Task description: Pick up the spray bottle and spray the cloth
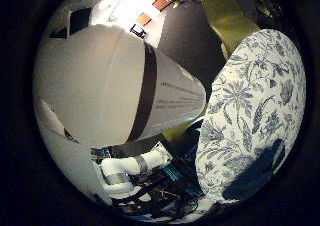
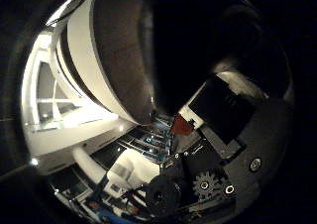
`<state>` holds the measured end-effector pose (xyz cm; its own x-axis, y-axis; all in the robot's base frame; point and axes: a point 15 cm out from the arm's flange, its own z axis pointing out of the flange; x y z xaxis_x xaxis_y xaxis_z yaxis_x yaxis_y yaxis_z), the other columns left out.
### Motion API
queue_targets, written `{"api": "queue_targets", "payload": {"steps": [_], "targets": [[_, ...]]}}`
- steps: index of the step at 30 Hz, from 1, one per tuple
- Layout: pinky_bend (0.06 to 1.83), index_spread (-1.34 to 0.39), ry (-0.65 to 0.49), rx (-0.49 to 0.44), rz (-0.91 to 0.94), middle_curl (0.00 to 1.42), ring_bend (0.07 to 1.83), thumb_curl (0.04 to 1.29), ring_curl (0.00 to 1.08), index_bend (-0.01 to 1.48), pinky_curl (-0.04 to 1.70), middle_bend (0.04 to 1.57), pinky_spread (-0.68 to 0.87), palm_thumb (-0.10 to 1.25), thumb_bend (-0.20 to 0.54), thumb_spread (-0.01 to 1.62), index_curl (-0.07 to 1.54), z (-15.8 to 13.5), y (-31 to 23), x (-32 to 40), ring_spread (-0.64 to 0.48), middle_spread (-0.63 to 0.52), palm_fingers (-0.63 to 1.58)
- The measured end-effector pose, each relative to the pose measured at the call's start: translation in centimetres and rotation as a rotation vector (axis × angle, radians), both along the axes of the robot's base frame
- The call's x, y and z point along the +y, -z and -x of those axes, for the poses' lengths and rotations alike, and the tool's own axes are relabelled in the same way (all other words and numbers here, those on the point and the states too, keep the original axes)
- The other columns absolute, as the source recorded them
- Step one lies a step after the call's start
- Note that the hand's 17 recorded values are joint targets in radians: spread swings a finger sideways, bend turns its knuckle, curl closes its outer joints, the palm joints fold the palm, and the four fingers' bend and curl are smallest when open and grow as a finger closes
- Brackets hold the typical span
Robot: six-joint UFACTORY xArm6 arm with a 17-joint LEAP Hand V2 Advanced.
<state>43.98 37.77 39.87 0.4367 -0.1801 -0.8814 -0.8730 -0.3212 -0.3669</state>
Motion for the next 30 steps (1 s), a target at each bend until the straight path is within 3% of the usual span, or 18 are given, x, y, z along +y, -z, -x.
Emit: {"api": "queue_targets", "payload": {"steps": [15,25,30], "targets": [[1.06,-0.19,0.128,0.053,0.037,0.80,1.31,0.89,0.90,0.99,1.38,1.37,-0.19,1.02,-0.020,0.64,0.81,-3.2,6.9,-5.3,-0.25,-0.13,1.10],[1.06,-0.18,0.138,0.109,0.056,0.80,1.30,0.89,0.90,0.99,1.38,1.38,-0.19,1.00,-0.026,0.64,0.81,-4.0,10.7,-5.7,-0.25,-0.13,1.10],[1.06,-0.19,0.145,0.124,0.060,0.79,1.28,0.84,0.88,0.88,1.32,1.35,-0.20,0.93,-0.030,0.69,0.80,-4.2,11.6,-6.0,-0.25,-0.14,1.08]]}}
